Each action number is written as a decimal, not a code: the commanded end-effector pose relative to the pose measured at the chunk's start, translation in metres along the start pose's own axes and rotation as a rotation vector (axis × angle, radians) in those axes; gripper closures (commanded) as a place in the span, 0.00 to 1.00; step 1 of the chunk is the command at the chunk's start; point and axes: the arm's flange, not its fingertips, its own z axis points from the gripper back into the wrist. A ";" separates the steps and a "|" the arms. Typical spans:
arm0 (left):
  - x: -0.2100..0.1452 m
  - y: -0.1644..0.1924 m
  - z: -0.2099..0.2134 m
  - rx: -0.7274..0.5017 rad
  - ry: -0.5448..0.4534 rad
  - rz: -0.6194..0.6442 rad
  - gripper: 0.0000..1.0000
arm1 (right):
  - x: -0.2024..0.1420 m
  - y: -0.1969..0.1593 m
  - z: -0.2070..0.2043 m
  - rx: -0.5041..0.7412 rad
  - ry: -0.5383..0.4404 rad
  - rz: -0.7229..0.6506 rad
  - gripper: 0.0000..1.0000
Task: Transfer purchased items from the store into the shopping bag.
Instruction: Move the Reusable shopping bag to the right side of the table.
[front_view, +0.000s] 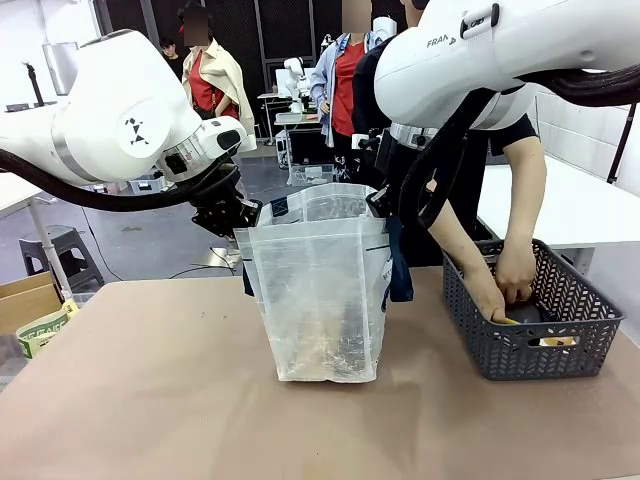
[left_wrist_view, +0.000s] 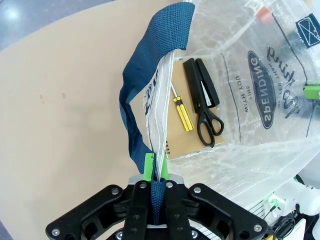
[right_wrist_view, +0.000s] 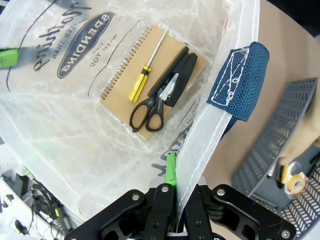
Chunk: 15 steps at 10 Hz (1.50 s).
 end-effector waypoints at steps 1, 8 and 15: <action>-0.001 0.003 0.001 0.006 -0.004 0.015 1.00 | -0.001 -0.003 0.002 -0.003 -0.004 -0.004 1.00; -0.001 0.003 0.001 0.006 -0.004 0.015 1.00 | -0.001 -0.003 0.002 -0.003 -0.004 -0.004 1.00; -0.001 0.003 0.001 0.006 -0.004 0.015 1.00 | -0.001 -0.003 0.002 -0.003 -0.004 -0.004 1.00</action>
